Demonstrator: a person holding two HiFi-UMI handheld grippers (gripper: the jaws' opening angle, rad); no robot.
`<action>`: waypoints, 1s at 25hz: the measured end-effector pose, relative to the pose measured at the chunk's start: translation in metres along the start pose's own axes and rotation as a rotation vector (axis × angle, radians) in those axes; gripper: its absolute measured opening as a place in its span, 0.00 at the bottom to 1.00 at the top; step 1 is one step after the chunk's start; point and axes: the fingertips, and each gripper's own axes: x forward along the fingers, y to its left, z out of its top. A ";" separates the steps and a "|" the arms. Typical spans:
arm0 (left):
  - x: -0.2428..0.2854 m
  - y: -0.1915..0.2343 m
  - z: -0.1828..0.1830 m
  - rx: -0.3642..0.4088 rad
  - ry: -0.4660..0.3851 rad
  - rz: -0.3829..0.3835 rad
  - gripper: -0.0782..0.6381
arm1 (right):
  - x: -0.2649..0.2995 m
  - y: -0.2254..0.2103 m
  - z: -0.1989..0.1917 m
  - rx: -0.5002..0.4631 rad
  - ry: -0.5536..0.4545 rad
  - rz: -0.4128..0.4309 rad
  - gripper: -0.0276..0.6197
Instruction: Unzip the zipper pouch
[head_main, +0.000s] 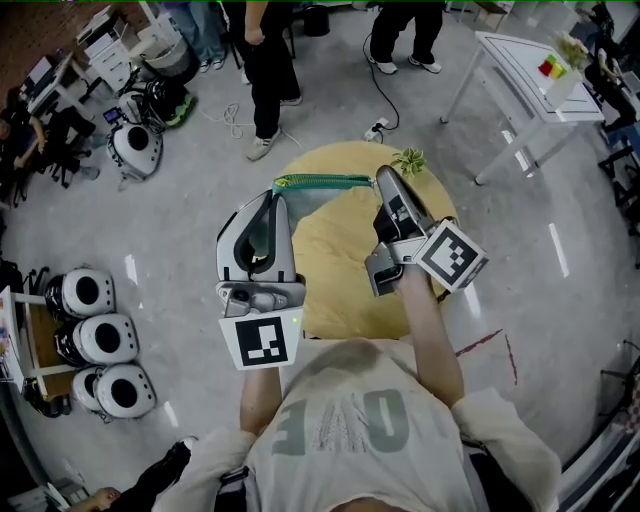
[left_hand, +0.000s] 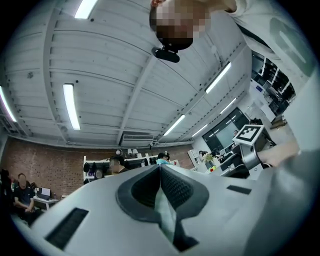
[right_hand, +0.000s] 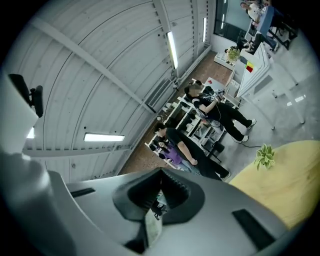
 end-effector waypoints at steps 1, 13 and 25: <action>0.000 -0.001 0.000 -0.007 -0.001 0.002 0.15 | -0.001 -0.001 0.002 -0.010 -0.002 0.001 0.09; 0.003 -0.012 -0.004 -0.083 -0.009 -0.057 0.15 | -0.017 0.011 0.014 -0.163 -0.044 0.034 0.28; 0.015 -0.058 -0.048 -0.319 0.075 -0.181 0.15 | -0.064 -0.002 0.036 -0.294 -0.131 -0.080 0.29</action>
